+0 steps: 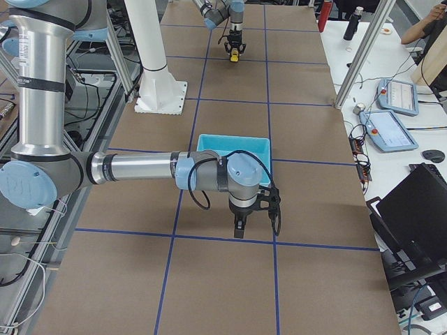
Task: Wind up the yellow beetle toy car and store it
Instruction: 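Keep dragging the pressed car backward with the left gripper to wind it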
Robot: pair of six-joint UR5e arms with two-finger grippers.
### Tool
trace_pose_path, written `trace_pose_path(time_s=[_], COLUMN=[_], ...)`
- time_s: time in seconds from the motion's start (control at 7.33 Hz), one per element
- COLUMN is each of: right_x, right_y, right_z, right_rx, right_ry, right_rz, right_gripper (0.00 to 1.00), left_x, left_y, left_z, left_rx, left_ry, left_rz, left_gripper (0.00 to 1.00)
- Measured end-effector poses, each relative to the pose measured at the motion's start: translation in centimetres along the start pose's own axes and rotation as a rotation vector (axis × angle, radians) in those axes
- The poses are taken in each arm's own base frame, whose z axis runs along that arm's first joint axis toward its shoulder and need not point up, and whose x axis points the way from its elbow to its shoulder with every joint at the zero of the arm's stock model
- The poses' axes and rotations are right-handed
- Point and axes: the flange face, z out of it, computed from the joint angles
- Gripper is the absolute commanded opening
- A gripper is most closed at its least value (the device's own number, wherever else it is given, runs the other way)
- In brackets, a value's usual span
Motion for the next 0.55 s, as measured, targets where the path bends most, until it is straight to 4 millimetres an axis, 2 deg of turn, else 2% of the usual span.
trace_pose_path(time_s=[0.55], right_x=[0.0], right_y=[-0.1], right_z=[0.0], right_rx=[0.000], right_ry=[0.001], right_rz=[-0.001], right_gripper=[1.00], left_x=[-0.1], left_y=[2.1], left_z=[0.1], left_rx=[0.027], left_ry=[0.011], left_rz=[-0.004], left_gripper=[0.05])
